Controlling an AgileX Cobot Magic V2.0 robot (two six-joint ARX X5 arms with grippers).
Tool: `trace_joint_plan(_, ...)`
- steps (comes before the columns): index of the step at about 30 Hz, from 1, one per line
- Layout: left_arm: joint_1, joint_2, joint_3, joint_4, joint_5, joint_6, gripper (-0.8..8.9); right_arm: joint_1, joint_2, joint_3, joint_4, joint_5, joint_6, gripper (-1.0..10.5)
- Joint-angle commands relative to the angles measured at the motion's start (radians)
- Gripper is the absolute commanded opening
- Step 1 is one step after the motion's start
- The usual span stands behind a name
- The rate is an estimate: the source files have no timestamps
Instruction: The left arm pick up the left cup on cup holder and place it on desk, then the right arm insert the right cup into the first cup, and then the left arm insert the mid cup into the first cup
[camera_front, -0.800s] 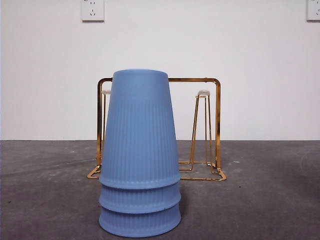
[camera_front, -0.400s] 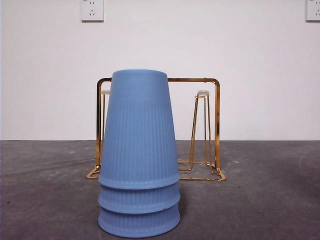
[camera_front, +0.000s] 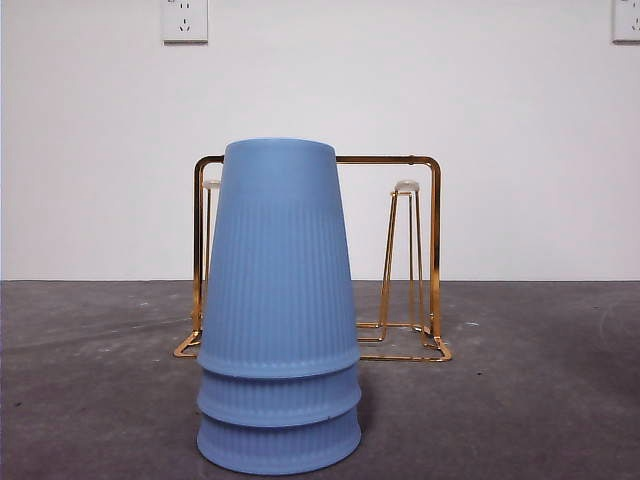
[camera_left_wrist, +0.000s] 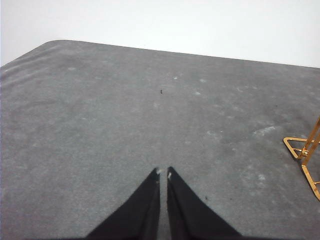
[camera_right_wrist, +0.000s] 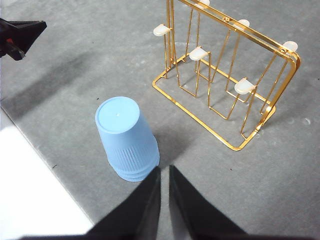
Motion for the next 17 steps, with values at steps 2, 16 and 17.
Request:
trace_joint_plan(2,0.001,-0.001,-0.020,-0.006,-0.002,0.004,0.21,0.010,0.005,0.008,0.008,0.001,0.010,0.2)
trace_joint_plan(16,0.001,-0.001,-0.020,-0.005,-0.002,0.004,0.22,-0.244,-0.137,-0.060,0.085,0.069,-0.090,0.2)
trace_joint_plan(17,0.001,-0.001,-0.020,-0.005,-0.002,0.004,0.21,-0.312,-0.174,-0.098,0.118,0.059,-0.116,0.2)
